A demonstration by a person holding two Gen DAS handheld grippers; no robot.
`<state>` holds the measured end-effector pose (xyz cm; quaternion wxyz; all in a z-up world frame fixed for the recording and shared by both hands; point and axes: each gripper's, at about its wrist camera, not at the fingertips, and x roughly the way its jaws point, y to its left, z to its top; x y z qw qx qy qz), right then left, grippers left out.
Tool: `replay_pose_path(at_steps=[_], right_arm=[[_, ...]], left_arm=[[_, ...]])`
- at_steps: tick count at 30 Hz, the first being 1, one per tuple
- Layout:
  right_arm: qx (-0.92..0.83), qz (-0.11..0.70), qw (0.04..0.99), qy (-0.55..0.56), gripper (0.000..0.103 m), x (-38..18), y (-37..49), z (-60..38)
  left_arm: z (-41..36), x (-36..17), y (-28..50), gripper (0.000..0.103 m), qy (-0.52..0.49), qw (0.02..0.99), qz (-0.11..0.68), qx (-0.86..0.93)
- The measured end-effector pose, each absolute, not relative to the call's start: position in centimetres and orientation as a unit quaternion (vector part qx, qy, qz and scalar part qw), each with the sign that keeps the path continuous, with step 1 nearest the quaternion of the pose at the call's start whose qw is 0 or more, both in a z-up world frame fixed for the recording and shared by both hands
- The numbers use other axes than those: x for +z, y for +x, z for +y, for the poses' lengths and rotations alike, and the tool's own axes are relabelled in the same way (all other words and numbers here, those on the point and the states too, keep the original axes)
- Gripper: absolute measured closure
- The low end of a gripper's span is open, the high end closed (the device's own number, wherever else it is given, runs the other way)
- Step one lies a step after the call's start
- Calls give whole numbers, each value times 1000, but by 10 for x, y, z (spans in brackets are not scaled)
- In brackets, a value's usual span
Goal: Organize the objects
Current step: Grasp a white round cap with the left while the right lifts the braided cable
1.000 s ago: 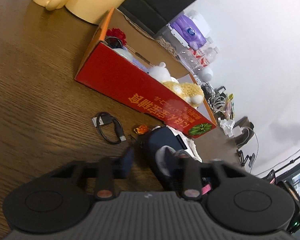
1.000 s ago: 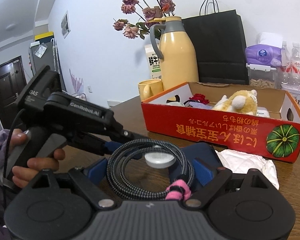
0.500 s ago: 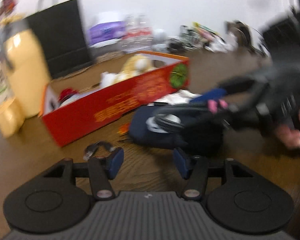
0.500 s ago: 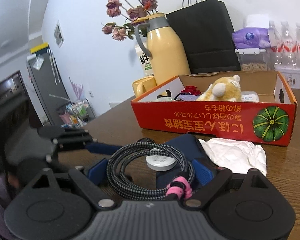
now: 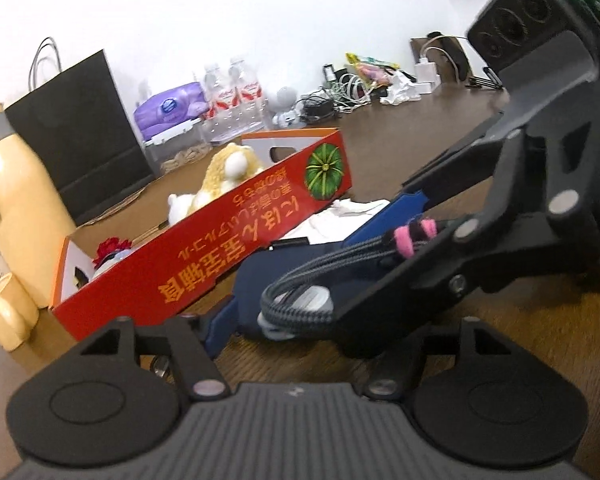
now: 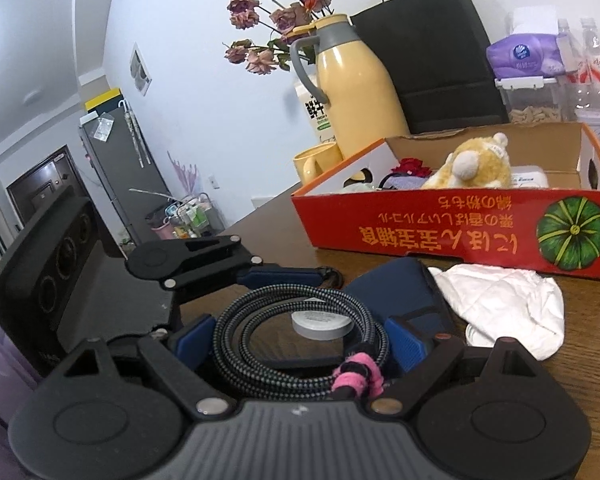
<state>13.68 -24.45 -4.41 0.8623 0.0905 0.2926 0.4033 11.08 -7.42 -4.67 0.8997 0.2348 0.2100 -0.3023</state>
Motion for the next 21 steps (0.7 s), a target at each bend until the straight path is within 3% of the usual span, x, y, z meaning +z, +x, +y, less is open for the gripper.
replay_pose_path(at_steps=[1, 3, 4, 6, 21], right_arm=[[402, 293, 863, 89, 12, -44, 137, -244], [401, 293, 863, 90, 12, -45, 137, -245], [400, 292, 864, 91, 12, -45, 136, -245], [398, 290, 865, 92, 13, -44, 136, -246], [369, 250, 890, 95, 13, -36, 127, -254]], left_arm=[[-74, -47, 111, 42, 234, 898, 210, -307], [-75, -48, 113, 63, 228, 895, 218, -316], [-75, -49, 113, 66, 230, 896, 220, -310], [-75, -51, 115, 85, 231, 900, 222, -295], [-64, -46, 114, 88, 202, 925, 213, -243]])
